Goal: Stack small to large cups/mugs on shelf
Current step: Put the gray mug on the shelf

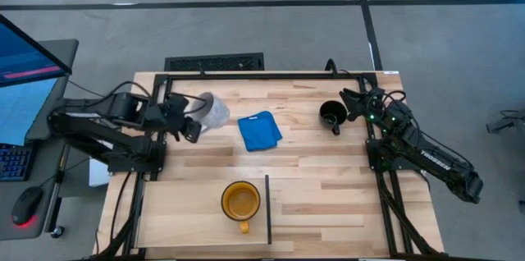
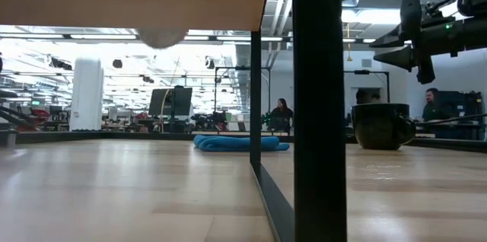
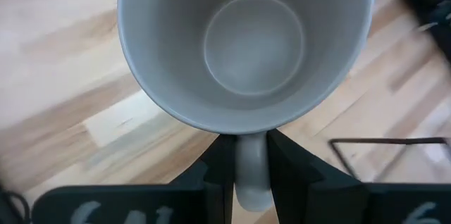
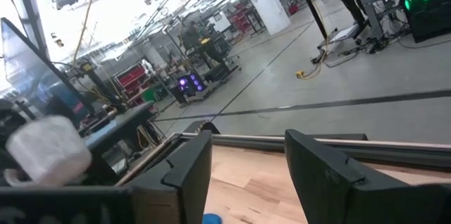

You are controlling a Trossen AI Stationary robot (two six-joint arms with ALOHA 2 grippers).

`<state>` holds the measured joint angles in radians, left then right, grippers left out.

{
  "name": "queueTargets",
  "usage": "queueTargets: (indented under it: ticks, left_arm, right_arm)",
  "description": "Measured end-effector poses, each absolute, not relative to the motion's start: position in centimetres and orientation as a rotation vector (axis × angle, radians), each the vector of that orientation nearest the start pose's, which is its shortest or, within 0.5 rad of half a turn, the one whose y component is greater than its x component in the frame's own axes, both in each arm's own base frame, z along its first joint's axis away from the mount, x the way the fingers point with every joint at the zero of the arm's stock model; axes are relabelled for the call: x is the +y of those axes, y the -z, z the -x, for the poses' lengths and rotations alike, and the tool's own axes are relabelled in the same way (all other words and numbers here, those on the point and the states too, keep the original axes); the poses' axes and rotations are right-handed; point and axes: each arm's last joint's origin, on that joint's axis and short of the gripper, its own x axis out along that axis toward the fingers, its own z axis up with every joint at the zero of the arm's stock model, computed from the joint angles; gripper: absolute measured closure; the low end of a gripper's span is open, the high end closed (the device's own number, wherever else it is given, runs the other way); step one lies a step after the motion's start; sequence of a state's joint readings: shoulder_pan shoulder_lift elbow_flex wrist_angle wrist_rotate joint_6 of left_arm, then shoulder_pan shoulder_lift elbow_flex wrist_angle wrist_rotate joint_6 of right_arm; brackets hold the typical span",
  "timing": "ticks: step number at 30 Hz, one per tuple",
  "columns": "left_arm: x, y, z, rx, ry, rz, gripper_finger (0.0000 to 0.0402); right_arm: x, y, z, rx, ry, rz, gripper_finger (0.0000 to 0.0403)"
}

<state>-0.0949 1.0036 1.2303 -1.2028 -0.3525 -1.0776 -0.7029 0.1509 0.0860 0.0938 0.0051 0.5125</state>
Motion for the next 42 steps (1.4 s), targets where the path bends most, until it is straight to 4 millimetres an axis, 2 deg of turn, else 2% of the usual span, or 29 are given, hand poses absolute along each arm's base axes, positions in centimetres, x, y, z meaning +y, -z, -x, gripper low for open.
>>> queueTargets:
  ticks: [4,12,18,26,31,38,42]
  left_arm:
    - [-1.4,-38.1,-15.4,0.687,-0.692,0.746,0.0354]
    - [-3.3,-39.2,-15.7,0.926,-0.759,0.771,0.0354]
    - [-5.5,-40.8,-17.0,0.921,-0.707,0.816,0.0354]
    - [-8.6,-40.1,-18.1,0.982,-0.707,0.873,0.0354]
    - [-10.4,-39.8,-17.7,0.985,-0.733,0.958,0.0354]
    - [-14.0,-38.7,-17.1,1.118,-0.763,1.072,0.0354]
    - [-15.8,-39.0,-16.7,1.119,-0.784,1.137,0.0354]
  right_arm:
    - [-6.7,-18.9,-7.9,-0.202,0.687,-0.483,0.02]
    - [-6.8,-18.9,-7.9,-0.208,0.709,-0.482,0.02]
    - [-6.8,-18.9,-7.8,-0.206,0.736,-0.458,0.02]
    - [-6.8,-18.9,-7.8,-0.207,0.735,-0.457,0.02]
    - [-6.8,-18.9,-7.8,-0.203,0.734,-0.456,0.02]
    - [-6.8,-18.8,-7.8,-0.194,0.735,-0.459,0.02]
    - [-6.8,-18.8,-7.8,-0.183,0.737,-0.438,0.02]
